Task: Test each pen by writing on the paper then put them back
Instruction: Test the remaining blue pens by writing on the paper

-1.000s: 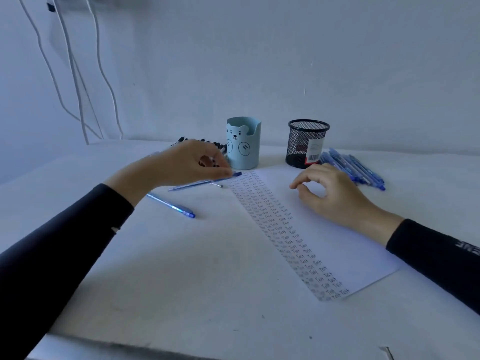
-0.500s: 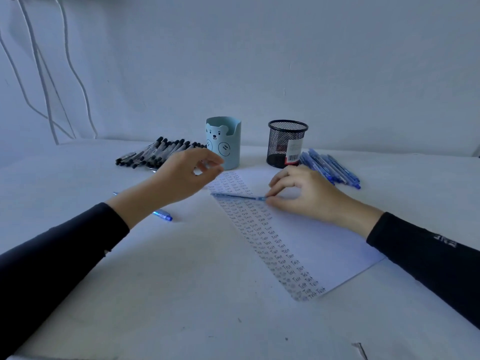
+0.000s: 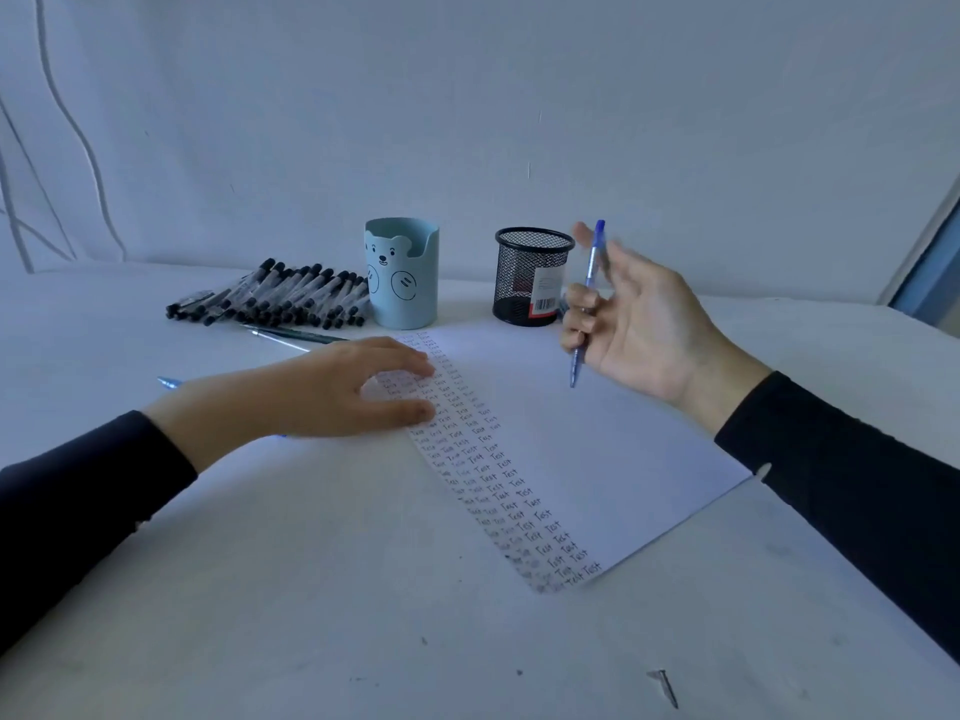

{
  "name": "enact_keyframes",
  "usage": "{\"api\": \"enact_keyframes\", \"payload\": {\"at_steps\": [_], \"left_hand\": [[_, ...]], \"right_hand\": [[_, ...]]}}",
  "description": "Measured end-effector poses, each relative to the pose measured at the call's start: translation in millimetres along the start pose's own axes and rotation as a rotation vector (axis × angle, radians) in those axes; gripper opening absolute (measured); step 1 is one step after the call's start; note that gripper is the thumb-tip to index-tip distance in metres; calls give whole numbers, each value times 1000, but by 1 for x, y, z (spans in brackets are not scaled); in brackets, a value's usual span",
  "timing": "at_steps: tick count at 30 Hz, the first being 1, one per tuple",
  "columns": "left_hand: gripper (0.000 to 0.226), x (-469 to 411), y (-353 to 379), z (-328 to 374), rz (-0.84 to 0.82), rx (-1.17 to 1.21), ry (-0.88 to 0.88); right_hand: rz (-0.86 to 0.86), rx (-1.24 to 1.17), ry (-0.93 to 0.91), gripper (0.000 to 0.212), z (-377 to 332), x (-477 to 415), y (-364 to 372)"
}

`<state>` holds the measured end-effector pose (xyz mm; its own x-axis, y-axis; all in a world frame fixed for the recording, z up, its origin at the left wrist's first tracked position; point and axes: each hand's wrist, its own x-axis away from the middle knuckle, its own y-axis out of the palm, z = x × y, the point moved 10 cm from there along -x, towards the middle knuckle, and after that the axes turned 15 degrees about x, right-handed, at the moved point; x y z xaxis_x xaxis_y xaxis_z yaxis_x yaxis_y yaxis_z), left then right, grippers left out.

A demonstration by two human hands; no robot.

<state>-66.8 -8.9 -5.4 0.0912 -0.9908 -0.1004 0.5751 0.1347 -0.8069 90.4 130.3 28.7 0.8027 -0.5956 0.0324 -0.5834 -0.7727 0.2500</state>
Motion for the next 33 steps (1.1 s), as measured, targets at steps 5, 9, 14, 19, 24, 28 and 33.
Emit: {"api": "enact_keyframes", "payload": {"at_steps": [5,9,14,19,24,28,33], "left_hand": [[80,0,0,3,6,-8,2],[80,0,1,4,-3,-34,2],[79,2,1,4,-2,-47,3],[79,2,1,4,-8,-62,0],[87,2,4,0,-52,-103,-41],[87,3,7,-1,-76,-114,-55],[80,3,8,-1,-101,-114,-72]], "right_hand": [[-115,-51,120,64,14,6,15],[-127,-86,114,50,13,6,16],[-152,60,34,47,10,5,29],[-225,286,86,48,31,12,41],[-247,569,66,57,44,17,47],[-256,658,19,33,45,16,49],[4,1001,-311,36,24,13,42]]}}
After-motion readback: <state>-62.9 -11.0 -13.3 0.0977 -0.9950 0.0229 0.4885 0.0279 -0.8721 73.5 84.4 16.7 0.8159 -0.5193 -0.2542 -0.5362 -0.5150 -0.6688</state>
